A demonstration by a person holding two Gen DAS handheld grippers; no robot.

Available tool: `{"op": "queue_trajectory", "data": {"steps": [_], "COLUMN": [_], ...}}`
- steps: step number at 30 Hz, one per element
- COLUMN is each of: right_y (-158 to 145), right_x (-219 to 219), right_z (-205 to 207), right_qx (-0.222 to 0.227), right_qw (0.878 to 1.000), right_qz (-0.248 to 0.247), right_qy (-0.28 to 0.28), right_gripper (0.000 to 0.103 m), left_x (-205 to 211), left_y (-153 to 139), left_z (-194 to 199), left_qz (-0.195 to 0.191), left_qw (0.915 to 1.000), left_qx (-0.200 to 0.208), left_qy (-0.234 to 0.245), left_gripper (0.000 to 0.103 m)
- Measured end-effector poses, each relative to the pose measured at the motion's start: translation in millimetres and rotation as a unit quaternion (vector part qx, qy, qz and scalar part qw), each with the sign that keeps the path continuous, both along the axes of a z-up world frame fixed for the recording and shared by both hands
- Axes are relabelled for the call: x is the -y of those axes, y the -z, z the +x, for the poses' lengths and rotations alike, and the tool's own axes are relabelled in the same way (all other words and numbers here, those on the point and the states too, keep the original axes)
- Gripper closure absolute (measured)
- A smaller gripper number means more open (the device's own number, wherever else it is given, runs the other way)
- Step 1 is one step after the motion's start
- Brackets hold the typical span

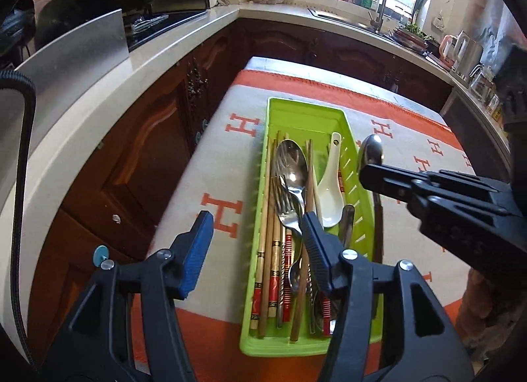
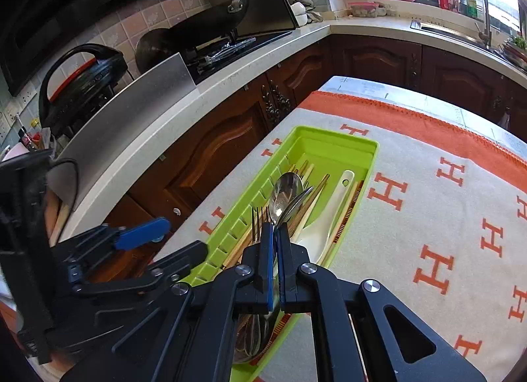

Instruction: Organize utensils

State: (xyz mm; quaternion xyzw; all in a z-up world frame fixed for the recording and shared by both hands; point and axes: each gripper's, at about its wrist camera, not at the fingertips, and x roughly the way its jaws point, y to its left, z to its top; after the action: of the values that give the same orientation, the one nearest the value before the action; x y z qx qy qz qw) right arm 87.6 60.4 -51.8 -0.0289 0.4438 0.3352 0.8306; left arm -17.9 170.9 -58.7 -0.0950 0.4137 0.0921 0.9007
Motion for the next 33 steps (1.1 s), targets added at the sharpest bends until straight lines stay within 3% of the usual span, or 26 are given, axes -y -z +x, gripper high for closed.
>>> {"op": "queue_trajectory", "data": {"steps": [5, 8, 10, 13, 16, 21, 33], "right_y": [12.7, 20.8, 20.2, 17.5, 13.0, 8.6, 10.6], "right_x": [-12.0, -14.3, -12.9, -7.4, 0.9, 19.6, 90.8], "right_z": [11.6, 19.7, 20.0, 18.6, 15.2, 8.3, -19.9], "right_qx": [-0.012, -0.023, -0.021, -0.012, -0.008, -0.001, 0.023], "right_qw": [1.000, 0.999, 0.999, 0.999, 0.999, 0.999, 0.995], "right_qz": [-0.015, -0.024, -0.024, -0.022, -0.020, -0.027, -0.051], "right_qy": [0.005, 0.015, 0.019, 0.022, 0.028, 0.041, 0.089], "right_gripper": [0.100, 0.089, 0.077, 0.070, 0.069, 0.067, 0.055], "left_x": [-2.1, -2.0, -1.1, 0.2, 3.5, 14.0, 52.4], "left_y": [-7.5, -6.2, -4.6, -3.3, -3.3, -4.6, 0.2], "left_z": [-8.2, -9.1, -8.5, -7.4, -6.4, -5.9, -4.9], "left_qz": [0.001, 0.001, 0.001, -0.001, -0.003, -0.005, -0.022], "left_qw": [1.0000, 1.0000, 1.0000, 1.0000, 1.0000, 0.9997, 0.9982], "left_qx": [0.008, 0.002, 0.000, -0.002, -0.002, 0.001, -0.008], "left_qy": [-0.002, -0.001, 0.001, 0.004, 0.008, 0.023, 0.056], "left_gripper": [0.050, 0.050, 0.050, 0.050, 0.047, 0.031, 0.025]}}
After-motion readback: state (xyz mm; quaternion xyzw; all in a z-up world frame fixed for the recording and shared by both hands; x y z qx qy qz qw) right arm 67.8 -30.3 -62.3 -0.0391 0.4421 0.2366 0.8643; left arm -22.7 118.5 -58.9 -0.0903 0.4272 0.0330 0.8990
